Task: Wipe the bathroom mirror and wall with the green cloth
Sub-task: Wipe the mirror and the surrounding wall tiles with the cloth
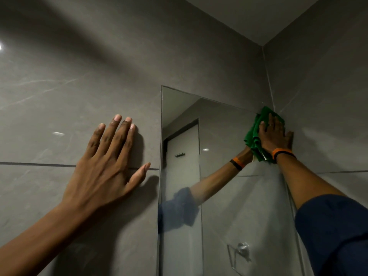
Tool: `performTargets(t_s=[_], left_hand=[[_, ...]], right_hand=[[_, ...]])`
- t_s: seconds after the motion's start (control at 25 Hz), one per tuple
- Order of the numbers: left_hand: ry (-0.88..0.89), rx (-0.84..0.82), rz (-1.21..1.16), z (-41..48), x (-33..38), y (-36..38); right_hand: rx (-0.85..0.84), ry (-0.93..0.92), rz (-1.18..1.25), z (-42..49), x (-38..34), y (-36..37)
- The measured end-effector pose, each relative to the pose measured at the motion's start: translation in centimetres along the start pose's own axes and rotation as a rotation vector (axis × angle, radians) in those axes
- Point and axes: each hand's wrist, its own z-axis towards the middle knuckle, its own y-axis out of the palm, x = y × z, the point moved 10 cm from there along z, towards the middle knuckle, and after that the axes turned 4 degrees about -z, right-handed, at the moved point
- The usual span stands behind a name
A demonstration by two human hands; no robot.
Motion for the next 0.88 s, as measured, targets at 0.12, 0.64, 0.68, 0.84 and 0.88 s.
performTargets(t_s=[0.12, 0.64, 0.68, 0.84, 0.88], left_hand=[[-0.007, -0.010, -0.034, -0.4, 0.1, 0.0], [0.019, -0.072, -0.114, -7.1, 3.4, 0.7], [0.014, -0.074, -0.119, -7.2, 3.4, 0.7], [0.015, -0.082, -0.139, -7.6, 3.6, 0.8], [0.016, -0.084, -0.140, -7.7, 3.7, 0.8]], right_hand=[[-0.005, 0.035, -0.012, -2.1, 1.1, 0.5], [0.015, 0.151, -0.003, -19.7, 12.2, 6.9], [0.011, 0.162, -0.018, -20.9, 12.8, 7.3], [-0.028, 0.216, -0.067, -26.6, 15.7, 8.3], [-0.043, 0.229, -0.076, -28.0, 16.5, 8.6]])
